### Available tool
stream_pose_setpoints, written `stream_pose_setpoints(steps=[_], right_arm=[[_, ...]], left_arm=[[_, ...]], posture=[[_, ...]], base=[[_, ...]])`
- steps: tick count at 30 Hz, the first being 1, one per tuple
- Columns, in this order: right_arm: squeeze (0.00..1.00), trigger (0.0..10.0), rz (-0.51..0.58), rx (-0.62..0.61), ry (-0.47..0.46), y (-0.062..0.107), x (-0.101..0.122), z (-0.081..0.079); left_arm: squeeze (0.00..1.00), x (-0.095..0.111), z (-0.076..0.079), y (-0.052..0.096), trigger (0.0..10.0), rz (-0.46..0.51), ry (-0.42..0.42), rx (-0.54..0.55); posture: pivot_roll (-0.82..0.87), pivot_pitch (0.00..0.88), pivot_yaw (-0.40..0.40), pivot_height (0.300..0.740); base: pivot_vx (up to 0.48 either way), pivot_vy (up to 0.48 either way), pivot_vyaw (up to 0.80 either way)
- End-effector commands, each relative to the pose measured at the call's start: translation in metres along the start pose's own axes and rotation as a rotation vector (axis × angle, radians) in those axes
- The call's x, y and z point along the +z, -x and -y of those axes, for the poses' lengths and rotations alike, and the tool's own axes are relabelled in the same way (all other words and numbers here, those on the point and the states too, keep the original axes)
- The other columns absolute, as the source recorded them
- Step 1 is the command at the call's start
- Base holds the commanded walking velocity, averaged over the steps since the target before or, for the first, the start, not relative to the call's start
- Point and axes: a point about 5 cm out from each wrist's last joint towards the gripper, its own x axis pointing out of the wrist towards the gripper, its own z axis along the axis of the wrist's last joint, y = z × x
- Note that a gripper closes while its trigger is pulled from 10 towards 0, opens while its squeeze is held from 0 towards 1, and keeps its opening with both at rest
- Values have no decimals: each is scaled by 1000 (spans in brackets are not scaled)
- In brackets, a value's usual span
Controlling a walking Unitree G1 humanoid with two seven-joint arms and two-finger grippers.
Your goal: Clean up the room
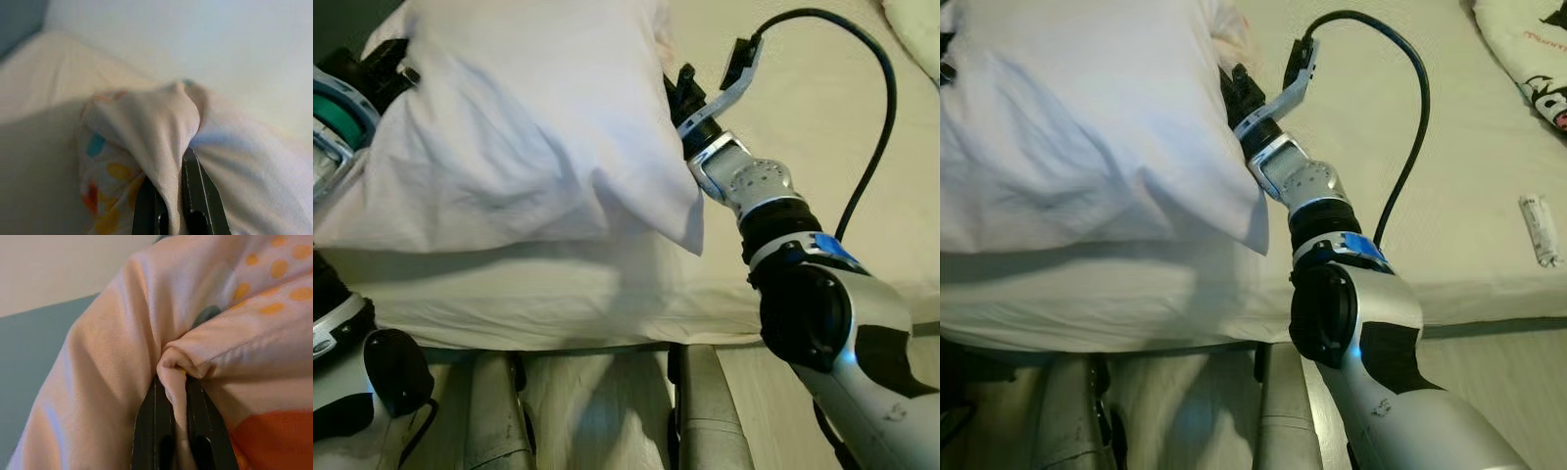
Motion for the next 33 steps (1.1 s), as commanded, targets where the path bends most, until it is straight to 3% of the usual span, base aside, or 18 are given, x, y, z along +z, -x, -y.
stream_pose_setpoints(steps=[1,4,5,7,10,11,13,14,15,17,19,21,23,25,26,27,32,33], right_arm=[[0,0,-51,142,21,-24,-6,-26],[0,0,-141,323,107,-42,-14,-51],[0,0,-141,323,107,-42,-14,-51],[0,0,-202,379,148,-45,-21,-56],[0,0,-243,360,152,-43,-30,-51],[0,0,-285,317,149,-39,-41,-42],[0,0,-285,317,149,-39,-41,-42],[0,0,-318,274,143,-35,-50,-34],[0,0,-364,-94,62,-1,-90,17],[0,0,-364,-94,62,-1,-90,17],[0,0,-362,-373,-33,35,-119,51],[0,0,-323,-491,-117,55,-130,65],[0,0,-323,-491,-117,55,-130,65],[0,0,-304,-571,-139,66,-133,72],[0,2392,-293,-616,-145,74,-133,77],[0,10000,-276,-636,-141,79,-130,81],[0,10000,-198,-665,-34,81,-105,85],[0,10000,-176,-677,41,81,-94,86]], left_arm=[[0,28,13,5,0,131,-14,-55],[0,68,12,16,0,335,-22,-42],[0,68,12,16,0,335,-22,-42],[0,80,9,22,0,433,-22,-27],[0,77,6,23,0,430,-67,1],[0,66,3,22,0,382,-165,28],[0,66,3,22,0,382,-165,28],[0,55,1,20,0,321,-244,43],[0,-18,-21,14,0,-68,-453,161],[0,-18,-21,14,0,-68,-453,161],[0,-60,-33,19,0,-273,-535,202],[0,-73,-35,21,0,-331,-546,200],[0,-73,-35,21,0,-331,-546,200],[0,-80,-37,20,0,-365,-559,208],[0,-84,-38,19,10000,-387,-584,216],[0,-87,-38,17,10000,-390,-611,209],[0,-87,-34,12,10000,-352,-664,191],[835,-86,-33,10,10000,-329,-667,196]], posture=[[95,164,-46,546],[90,163,-41,546],[90,163,-41,546],[88,162,-38,546],[86,163,-35,546],[83,162,-33,546],[83,162,-33,546],[83,162,-33,546],[82,166,-35,546],[82,166,-35,546],[83,171,-31,546],[85,171,-27,546],[85,171,-27,546],[75,172,-16,546],[70,172,-10,546],[67,172,-5,546],[61,169,0,546],[58,167,2,546]], base=[[0,0,0],[0,0,0],[0,0,0],[0,0,0],[0,0,0],[0,0,0],[0,0,0],[0,0,0],[0,0,0],[0,0,0],[0,0,0],[0,0,0],[0,0,0],[0,0,0],[0,0,0],[0,0,0],[0,0,0],[0,0,0]])
